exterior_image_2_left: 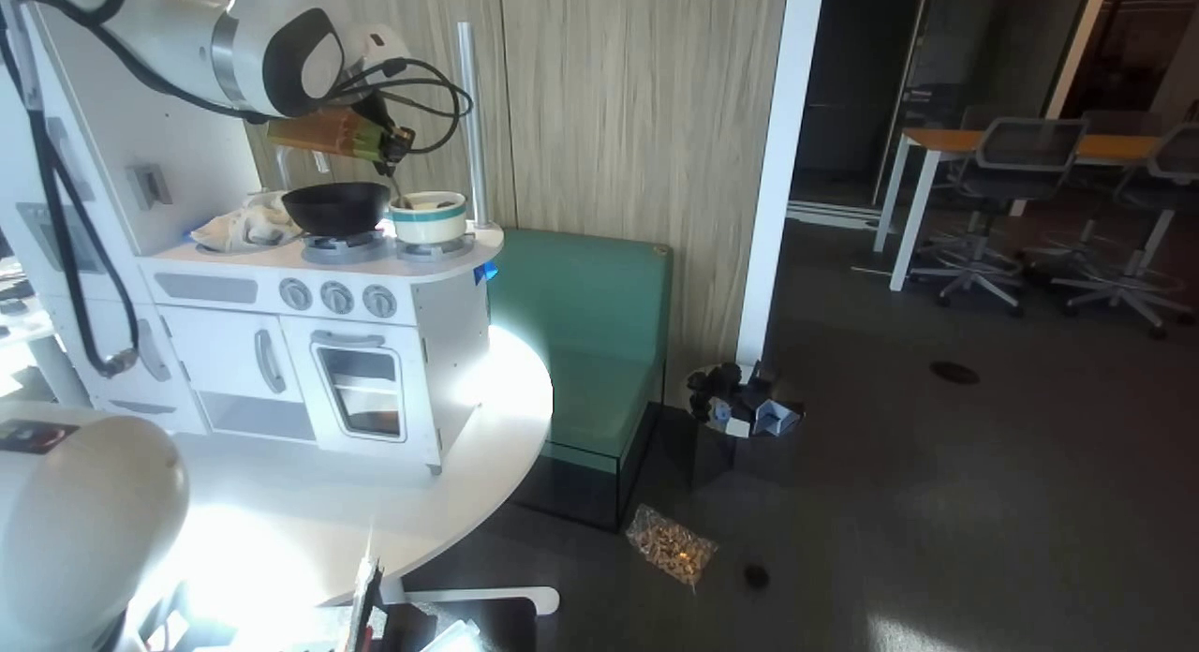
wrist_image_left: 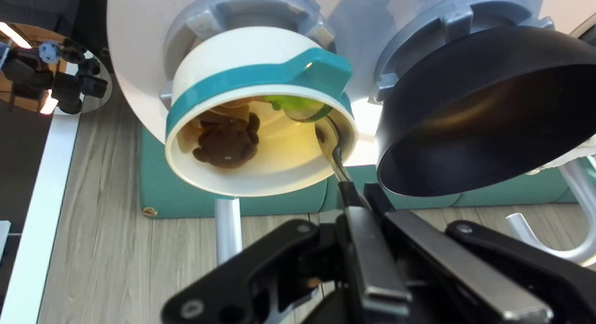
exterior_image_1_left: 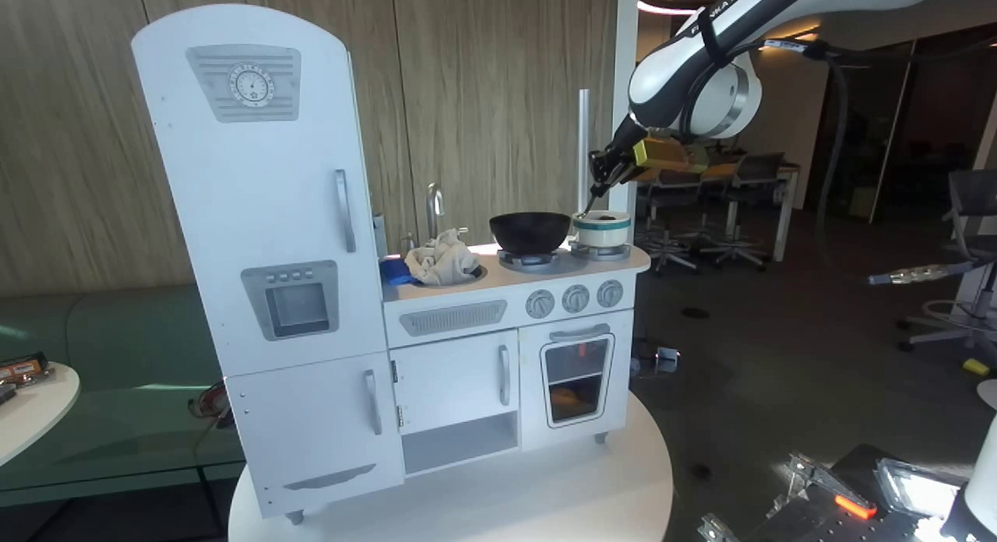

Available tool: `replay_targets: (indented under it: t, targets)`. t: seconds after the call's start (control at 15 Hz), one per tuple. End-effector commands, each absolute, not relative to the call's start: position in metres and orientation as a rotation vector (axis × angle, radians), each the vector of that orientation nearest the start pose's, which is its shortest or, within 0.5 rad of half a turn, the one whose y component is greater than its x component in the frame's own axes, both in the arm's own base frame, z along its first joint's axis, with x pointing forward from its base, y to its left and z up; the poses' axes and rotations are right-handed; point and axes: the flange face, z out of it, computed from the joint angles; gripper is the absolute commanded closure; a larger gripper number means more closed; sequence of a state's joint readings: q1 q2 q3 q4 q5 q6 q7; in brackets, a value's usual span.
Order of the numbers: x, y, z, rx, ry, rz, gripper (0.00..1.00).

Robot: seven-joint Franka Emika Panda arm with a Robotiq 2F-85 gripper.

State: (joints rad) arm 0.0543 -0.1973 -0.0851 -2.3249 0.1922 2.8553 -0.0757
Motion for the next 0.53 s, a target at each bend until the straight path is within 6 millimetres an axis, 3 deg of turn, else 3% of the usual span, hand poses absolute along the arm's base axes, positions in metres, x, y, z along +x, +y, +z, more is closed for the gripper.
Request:
replay_targets:
  t: [0.0,0.47]
  targets:
    - [0.521,-0.039,0.504,-2.813,0.207,-1.117,0.97]
    - [0.497,-0.056,0.506,-2.822,0.289,-1.142,0.97]
